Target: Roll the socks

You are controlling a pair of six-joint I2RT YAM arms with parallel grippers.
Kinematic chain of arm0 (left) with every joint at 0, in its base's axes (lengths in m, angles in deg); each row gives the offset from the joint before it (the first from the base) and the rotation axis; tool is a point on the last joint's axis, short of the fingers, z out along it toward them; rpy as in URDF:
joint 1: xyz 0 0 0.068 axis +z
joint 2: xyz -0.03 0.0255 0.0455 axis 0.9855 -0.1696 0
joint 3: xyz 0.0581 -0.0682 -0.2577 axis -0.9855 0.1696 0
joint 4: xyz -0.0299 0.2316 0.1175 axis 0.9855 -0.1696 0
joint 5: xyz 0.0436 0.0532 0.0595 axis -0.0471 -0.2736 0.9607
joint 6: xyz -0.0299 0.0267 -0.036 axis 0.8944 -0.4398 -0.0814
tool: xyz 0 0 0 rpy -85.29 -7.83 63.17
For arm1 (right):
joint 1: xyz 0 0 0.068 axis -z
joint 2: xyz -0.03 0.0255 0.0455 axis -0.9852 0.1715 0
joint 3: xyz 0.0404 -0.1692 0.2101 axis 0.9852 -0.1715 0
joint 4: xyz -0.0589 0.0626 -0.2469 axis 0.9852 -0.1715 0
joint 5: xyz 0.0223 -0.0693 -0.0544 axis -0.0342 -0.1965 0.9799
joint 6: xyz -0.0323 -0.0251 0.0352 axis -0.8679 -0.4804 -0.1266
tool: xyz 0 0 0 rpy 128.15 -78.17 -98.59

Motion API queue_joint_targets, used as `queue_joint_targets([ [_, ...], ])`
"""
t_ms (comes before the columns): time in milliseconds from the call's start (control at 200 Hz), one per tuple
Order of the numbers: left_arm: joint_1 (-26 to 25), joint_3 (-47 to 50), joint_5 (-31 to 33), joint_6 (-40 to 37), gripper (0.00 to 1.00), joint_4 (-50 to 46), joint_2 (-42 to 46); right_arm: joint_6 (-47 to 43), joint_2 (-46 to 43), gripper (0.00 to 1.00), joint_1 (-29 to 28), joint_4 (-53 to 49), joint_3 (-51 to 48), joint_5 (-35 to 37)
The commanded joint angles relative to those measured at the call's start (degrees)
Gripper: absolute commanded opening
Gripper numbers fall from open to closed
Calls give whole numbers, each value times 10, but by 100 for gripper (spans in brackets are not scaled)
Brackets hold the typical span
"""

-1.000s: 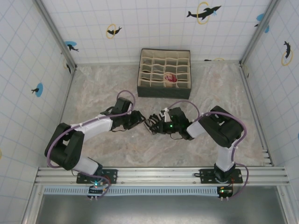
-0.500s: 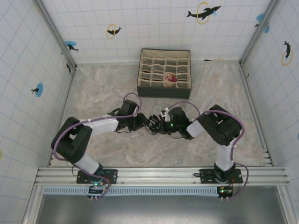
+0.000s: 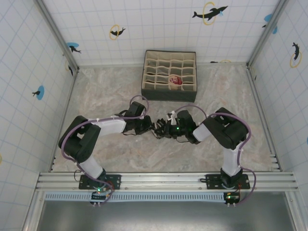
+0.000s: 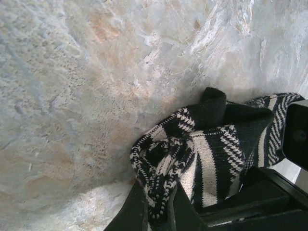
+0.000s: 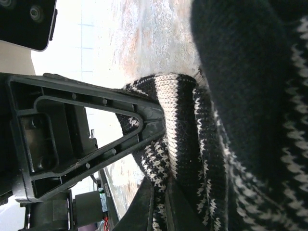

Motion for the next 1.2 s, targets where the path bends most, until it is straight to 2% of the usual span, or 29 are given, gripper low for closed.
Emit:
queue_joint_targets([
  [0,-4,-20,30,-11,0,-81,-20,-53,-23,22,-8,-106,5,17],
  [165,1,-53,50,-33,0,-145,-11,-180,-102,41,-42,-274,43,129],
  [330,21,-50,37,-45,0,-169,-2,-305,-167,58,-111,-407,84,336],
  [510,44,-33,8,-47,0,-168,9,-400,-171,62,-198,-470,117,516],
  [751,58,-30,-7,-56,0,-179,16,-489,-126,68,-292,-442,143,692],
  [1036,58,-22,-12,-54,0,-177,21,-533,-41,67,-312,-409,199,756],
  [1111,58,-17,-11,-53,0,-175,26,-532,-28,66,-307,-404,206,747],
  [1196,58,-12,-11,-51,0,-173,30,-526,-19,60,-302,-403,212,733],
])
